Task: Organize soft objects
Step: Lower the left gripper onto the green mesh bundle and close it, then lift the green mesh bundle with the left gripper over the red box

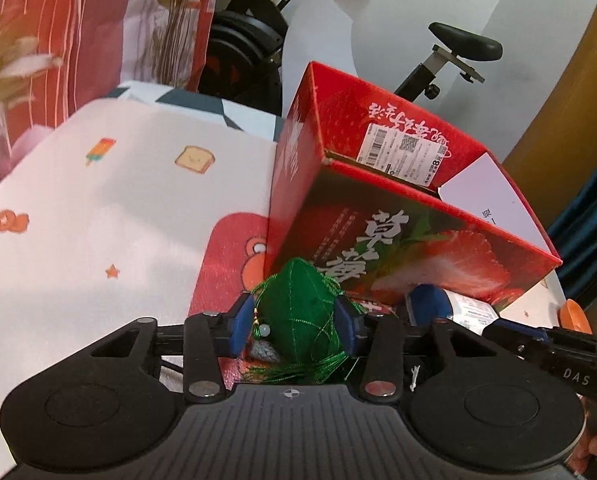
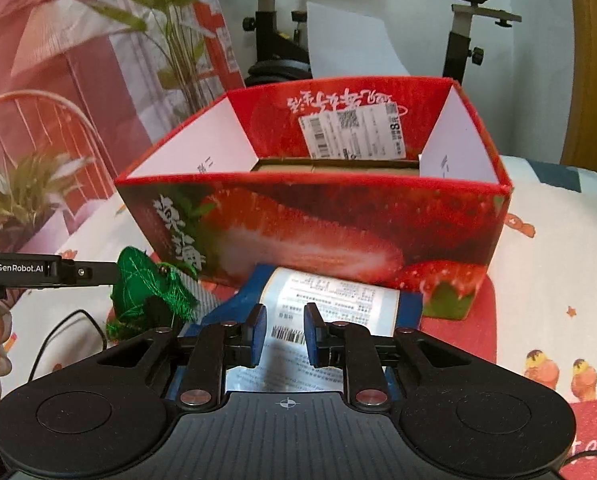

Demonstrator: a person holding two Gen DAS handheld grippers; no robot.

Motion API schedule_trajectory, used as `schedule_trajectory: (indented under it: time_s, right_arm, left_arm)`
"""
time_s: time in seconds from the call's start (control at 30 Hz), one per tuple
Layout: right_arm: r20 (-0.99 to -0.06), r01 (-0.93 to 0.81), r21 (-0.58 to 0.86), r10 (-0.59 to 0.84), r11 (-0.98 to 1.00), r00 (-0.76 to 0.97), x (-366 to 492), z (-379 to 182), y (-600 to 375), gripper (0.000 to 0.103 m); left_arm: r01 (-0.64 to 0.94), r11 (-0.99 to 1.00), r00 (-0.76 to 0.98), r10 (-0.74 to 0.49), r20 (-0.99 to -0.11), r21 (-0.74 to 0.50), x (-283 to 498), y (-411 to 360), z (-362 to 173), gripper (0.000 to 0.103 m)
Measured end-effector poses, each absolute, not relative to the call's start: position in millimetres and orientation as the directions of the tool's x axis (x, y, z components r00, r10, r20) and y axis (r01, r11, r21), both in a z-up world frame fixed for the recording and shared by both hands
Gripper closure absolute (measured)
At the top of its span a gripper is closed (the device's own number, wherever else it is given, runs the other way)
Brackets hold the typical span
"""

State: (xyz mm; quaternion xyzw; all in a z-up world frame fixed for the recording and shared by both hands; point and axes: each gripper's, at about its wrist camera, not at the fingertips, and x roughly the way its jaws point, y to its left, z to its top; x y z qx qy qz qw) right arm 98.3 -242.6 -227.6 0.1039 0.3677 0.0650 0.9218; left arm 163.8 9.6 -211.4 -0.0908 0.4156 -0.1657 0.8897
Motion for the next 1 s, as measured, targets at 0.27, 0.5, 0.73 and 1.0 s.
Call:
schedule_trajectory:
  time_s: [0.27, 0.5, 0.73, 1.0]
  right_arm:
    - [-0.673, -0.064, 0.244, 0.217, 0.968, 0.707, 108, -229, -235, 0.075]
    - [-0.672, -0.051, 0.258, 0.217, 0.965, 0.708, 110, -230, -240, 0.073]
    - [-0.675, -0.04, 0.28, 0.226, 0.959, 0.702, 109, -236, -244, 0.07]
    - [-0.67, -0.046, 0.29, 0.237, 0.956, 0.703, 109, -235, -243, 0.069]
  left_arm:
    - [0.238, 0.905, 0.582, -0.424, -0.694, -0.353, 169, 14, -217, 0.065]
    - [0.242, 0.911, 0.559, -0.412, -0.72, -0.334, 176, -1, -229, 0.056]
    - [0.239, 0.915, 0.544, -0.403, -0.736, -0.325, 178, -6, -236, 0.051]
    - [0.242, 0.921, 0.534, -0.39, -0.751, -0.306, 184, -13, -236, 0.049]
